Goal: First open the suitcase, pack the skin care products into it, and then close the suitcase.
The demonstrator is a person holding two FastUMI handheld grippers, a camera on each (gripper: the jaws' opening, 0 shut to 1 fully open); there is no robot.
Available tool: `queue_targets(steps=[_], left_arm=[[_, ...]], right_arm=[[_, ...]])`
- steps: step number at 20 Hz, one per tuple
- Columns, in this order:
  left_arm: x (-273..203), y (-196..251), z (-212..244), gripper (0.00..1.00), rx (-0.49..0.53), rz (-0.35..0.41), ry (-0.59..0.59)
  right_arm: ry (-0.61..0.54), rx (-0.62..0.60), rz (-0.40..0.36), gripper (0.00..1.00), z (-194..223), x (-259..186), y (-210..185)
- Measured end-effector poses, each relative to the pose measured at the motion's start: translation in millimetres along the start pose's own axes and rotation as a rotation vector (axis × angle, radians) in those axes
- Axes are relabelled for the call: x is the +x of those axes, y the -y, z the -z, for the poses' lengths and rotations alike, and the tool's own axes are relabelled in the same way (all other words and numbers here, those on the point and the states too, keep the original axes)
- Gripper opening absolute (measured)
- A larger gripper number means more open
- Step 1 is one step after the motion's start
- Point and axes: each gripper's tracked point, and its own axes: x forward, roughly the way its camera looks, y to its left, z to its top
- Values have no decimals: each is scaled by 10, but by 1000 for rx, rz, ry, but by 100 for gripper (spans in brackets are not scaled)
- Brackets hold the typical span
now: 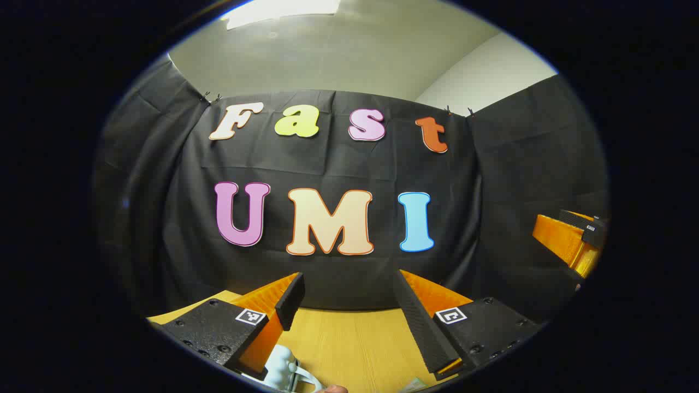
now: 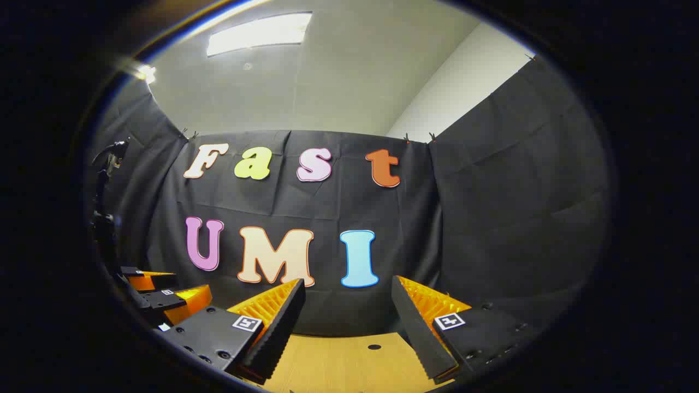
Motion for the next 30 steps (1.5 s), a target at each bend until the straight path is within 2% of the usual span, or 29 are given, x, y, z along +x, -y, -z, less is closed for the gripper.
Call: queue_targets(steps=[3, 8, 11, 13, 15, 17, 19, 23, 26, 30], left_arm=[[55, 92, 88, 96, -10, -1, -24], [83, 0, 289, 97, 12, -89, -58], [-6, -263, 665, 97, 59, -187, -151], [-91, -361, 953, 97, 60, -210, -226], [-136, -427, 1260, 97, 75, -191, -312], [-193, -501, 1649, 97, 113, -160, -432], [-308, -575, 2045, 97, 118, -136, -552], [-507, -615, 2711, 96, 24, -113, -772], [-589, -549, 2961, 96, -60, -107, -883], [-656, -481, 3228, 93, -88, -91, -1002]], right_arm=[[2, -2, -26, 98, 90, 117, 48], [-29, 41, -116, 98, 416, 305, 91], [-65, 37, -168, 98, 729, 339, 123], [-119, 50, -168, 98, 924, 382, 158], [-150, 66, -157, 98, 1026, 416, 169], [-170, 49, -111, 99, 1109, 450, 252], [-194, 37, -109, 99, 1192, 414, 200], [-265, -20, -86, 99, 1359, 361, 167], [-255, -30, -60, 98, 1296, 367, 195], [-268, -74, -41, 99, 1281, 359, 245]])
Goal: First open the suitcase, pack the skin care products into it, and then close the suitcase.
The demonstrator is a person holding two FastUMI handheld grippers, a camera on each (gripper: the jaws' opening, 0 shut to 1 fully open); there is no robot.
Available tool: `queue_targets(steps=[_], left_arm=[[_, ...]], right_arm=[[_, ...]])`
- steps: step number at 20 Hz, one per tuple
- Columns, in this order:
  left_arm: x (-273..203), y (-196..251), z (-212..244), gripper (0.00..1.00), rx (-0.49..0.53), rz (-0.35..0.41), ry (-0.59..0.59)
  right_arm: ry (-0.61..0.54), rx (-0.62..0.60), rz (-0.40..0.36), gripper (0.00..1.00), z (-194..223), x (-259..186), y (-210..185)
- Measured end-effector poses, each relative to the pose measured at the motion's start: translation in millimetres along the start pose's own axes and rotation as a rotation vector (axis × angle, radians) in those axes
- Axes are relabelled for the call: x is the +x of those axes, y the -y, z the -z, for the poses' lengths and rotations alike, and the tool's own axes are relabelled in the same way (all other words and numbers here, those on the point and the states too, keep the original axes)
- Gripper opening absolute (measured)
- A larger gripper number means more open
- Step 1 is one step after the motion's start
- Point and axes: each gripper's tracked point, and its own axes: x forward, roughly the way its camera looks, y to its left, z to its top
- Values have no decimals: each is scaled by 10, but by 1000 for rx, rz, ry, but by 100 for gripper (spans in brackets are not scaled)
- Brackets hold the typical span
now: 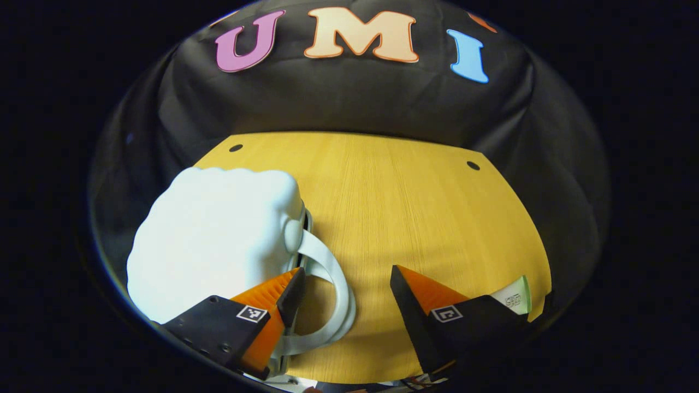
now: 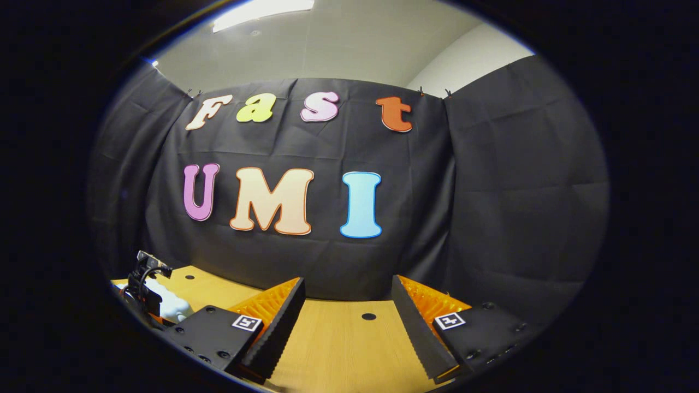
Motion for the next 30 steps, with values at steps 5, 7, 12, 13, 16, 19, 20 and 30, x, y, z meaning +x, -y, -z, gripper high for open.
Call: queue_targets(steps=[5, 7, 12, 13, 16, 19, 20, 30], left_arm=[[209, 123, 320, 90, -24, 53, -145], [271, 82, 362, 77, -24, 45, -170], [330, -91, 421, 33, -16, 10, -212], [280, -102, 388, 21, 10, 14, -221], [225, -76, 361, 6, 115, 11, -250], [93, -8, 228, 0, 173, -36, -200], [26, 28, 186, 0, 163, -36, -192], [-508, 72, -376, 0, 187, -59, -30]], right_arm=[[-3, -12, 9, 98, 20, -66, 30], [0, -25, 5, 98, 23, -87, 48], [3, -12, 9, 98, 47, -85, 151], [5, -7, 7, 98, 56, -85, 168], [19, 6, -18, 98, 54, -96, 157], [32, 24, -69, 100, 92, -144, 97], [32, 36, -87, 99, 111, -157, 79], [77, 185, -125, 97, 23, -262, -188]])
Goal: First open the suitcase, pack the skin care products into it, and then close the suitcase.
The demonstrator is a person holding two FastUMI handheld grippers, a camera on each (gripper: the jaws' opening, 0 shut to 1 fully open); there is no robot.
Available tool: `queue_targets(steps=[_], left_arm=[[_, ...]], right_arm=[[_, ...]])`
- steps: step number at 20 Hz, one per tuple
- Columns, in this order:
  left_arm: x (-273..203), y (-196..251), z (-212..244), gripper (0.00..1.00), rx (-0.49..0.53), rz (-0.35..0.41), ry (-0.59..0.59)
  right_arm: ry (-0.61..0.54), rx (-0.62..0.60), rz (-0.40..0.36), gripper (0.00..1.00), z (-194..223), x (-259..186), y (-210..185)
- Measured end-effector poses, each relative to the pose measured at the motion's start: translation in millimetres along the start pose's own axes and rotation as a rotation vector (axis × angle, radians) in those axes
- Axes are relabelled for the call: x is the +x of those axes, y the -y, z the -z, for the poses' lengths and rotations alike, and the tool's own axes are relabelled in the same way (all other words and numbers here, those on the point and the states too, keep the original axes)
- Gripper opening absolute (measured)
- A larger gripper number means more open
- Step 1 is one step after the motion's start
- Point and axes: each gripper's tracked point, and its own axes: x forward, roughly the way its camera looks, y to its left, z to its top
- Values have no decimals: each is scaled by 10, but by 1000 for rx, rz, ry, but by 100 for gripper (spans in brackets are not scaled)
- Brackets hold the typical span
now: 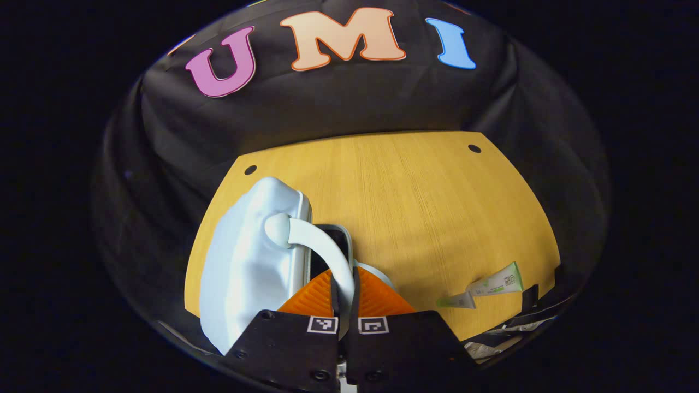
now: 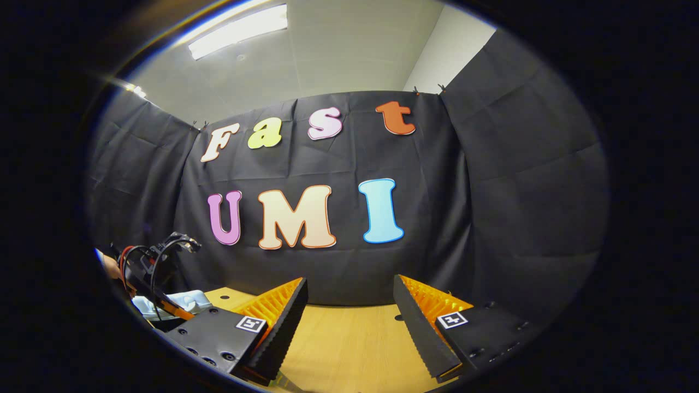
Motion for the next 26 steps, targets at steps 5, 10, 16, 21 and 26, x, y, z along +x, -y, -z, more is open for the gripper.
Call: queue_targets(steps=[5, 10, 16, 21, 26], left_arm=[[-40, -65, -111, 0, -4, 13, 56], [-96, -289, -241, 0, 1, -20, 182], [-58, -782, -378, 0, -67, -84, 284], [-6, -1070, -296, 0, -156, -100, 279], [70, -1374, -152, 0, -201, -133, 259]], right_arm=[[-14, -7, -17, 97, 84, -23, -513], [-10, -42, -5, 97, 37, -25, -931], [4, -95, -6, 97, 68, 58, -1735], [15, -89, 29, 98, 201, 25, -2202], [-2, -152, 126, 98, 206, 83, -2110]])
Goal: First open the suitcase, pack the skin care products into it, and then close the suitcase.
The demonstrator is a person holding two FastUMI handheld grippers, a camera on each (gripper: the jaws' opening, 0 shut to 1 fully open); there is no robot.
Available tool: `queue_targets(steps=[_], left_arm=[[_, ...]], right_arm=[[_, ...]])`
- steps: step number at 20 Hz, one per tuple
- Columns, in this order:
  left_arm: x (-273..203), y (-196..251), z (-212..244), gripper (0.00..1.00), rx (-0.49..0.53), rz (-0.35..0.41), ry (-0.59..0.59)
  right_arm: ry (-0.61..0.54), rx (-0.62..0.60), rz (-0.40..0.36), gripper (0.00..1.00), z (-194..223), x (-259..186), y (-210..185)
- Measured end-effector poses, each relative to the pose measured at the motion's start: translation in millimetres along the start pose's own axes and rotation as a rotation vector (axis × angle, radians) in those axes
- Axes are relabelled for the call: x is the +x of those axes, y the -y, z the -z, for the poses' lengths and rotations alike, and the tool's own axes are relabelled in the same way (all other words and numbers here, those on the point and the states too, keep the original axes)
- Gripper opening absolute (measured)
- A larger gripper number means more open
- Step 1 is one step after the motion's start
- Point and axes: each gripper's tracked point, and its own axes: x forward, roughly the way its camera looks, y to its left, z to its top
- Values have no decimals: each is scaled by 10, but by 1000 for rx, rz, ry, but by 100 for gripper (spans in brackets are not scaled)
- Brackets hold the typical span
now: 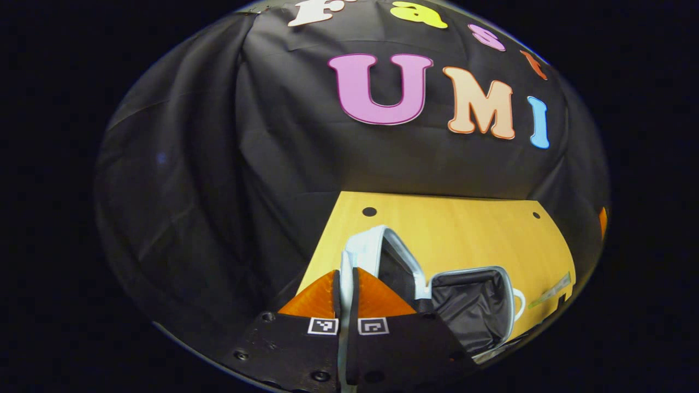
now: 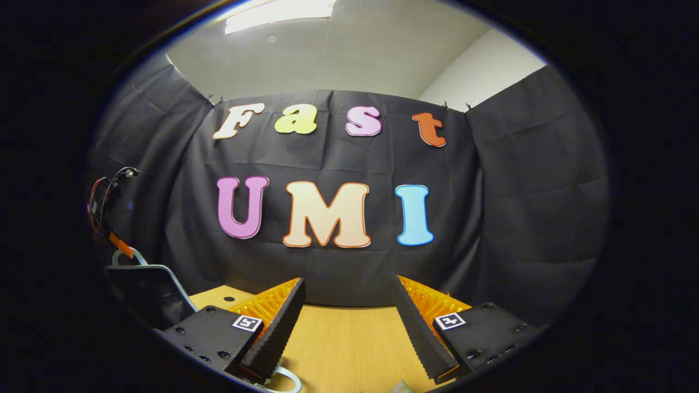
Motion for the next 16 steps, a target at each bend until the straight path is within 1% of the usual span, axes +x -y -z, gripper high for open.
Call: queue_targets(steps=[1, 2, 3, 6, 7, 9, 10, 12, 13, 14, 15, 16], left_arm=[[25, -14, 42, 0, -23, 2, -12], [34, -52, 74, 0, -38, -7, -16], [67, -98, 109, 0, -63, -29, -23], [99, -128, 271, 0, -145, -55, -61], [121, -143, 303, 0, -159, -61, -67], [191, -177, 391, 0, -169, -77, -69], [217, -193, 417, 0, -172, -92, -63], [228, -194, 446, 1, -165, -113, -58], [222, -195, 434, 5, -161, -126, -58], [209, -209, 443, 6, -154, -148, -62], [186, -265, 399, 14, -146, -197, -51], [202, -271, 307, 16, -157, -229, -13]], right_arm=[[3, -9, 25, 97, -45, 14, 73], [8, -16, 48, 99, -95, 30, 133], [11, -28, 70, 98, -129, 37, 197], [25, -80, 154, 98, -242, 91, 499], [28, -78, 172, 99, -269, 108, 560], [38, -58, 211, 98, -310, 105, 679], [34, -47, 222, 100, -289, 106, 713], [17, -42, 229, 98, -211, 103, 733], [11, -49, 230, 98, -174, 97, 741], [5, -55, 227, 100, -156, 99, 731], [2, -58, 220, 100, -141, 102, 710], [1, -60, 214, 98, -141, 120, 693]])
